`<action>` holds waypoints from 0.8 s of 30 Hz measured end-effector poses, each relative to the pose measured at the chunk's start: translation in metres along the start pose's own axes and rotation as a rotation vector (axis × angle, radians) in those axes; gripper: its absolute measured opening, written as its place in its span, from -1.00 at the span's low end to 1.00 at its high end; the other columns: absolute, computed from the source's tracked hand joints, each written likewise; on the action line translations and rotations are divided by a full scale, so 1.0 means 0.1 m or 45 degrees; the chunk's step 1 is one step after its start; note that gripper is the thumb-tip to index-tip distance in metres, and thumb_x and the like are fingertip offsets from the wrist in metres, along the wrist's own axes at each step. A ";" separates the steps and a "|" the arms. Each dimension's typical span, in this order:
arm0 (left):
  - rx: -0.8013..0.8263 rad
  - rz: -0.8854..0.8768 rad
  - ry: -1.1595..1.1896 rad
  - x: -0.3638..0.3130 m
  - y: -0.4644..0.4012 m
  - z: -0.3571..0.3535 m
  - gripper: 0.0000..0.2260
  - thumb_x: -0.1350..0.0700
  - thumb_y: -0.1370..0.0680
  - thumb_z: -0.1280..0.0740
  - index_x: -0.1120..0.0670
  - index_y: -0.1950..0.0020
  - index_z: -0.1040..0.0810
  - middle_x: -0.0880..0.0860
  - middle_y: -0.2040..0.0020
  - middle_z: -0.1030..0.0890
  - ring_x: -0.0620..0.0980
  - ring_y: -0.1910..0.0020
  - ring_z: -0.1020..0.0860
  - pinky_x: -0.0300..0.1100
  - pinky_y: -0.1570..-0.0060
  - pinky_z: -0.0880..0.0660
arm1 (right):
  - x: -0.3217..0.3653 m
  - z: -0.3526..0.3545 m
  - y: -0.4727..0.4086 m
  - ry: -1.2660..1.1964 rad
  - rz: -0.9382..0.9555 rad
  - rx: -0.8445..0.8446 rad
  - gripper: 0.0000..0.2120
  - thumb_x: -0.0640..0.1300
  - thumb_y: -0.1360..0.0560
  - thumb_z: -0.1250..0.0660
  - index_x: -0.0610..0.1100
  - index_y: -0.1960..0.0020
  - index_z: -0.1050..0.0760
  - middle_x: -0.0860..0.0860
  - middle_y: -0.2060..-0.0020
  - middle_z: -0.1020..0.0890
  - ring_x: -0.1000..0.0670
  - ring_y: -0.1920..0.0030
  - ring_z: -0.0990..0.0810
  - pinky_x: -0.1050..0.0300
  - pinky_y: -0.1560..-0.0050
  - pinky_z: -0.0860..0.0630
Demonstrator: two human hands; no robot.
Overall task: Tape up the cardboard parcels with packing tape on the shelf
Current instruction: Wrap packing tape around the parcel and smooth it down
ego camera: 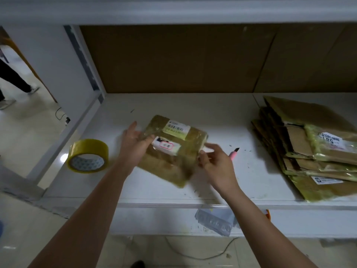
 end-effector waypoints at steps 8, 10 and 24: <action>0.112 -0.110 -0.144 0.17 -0.01 -0.09 -0.40 0.23 -0.60 -0.32 -0.16 -0.55 -0.20 -0.03 -0.30 -0.42 -0.18 -0.09 -0.53 -0.37 0.21 -0.51 | 0.08 0.00 0.03 0.079 0.067 0.022 -0.87 -0.19 -0.60 -0.26 -0.17 -0.13 -0.49 -0.01 0.08 -0.64 -0.02 0.04 -0.63 0.63 0.12 -0.25; 0.105 -0.093 -0.164 0.16 0.04 -0.10 -0.52 0.22 -0.58 -0.33 -0.07 -0.47 -0.38 -0.08 0.03 -0.60 -0.28 0.23 -0.55 -0.40 0.33 -0.44 | 0.05 -0.03 0.01 0.020 0.110 0.062 -0.67 -0.18 -0.58 -0.30 -0.10 -0.33 -0.39 0.14 -0.10 -0.55 0.10 -0.17 -0.54 0.58 -0.03 -0.29; 0.392 -0.419 -0.178 0.11 0.40 -0.17 -0.69 0.26 -0.43 -0.47 -0.16 0.04 -0.59 0.04 -0.08 -0.55 0.03 -0.05 -0.63 -0.01 -0.07 -0.59 | -0.12 -0.14 -0.08 0.023 0.308 0.281 -0.27 0.13 -0.32 -0.52 0.27 -0.43 -0.33 0.04 -0.50 -0.23 0.03 -0.51 -0.23 -0.08 -0.47 -0.30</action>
Point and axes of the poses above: each hand's wrist, its own y-axis away from the middle knuckle, its own z-axis out of the back of the hand, x = y × z, the point moved 3 cm from there along -y, towards the middle knuckle
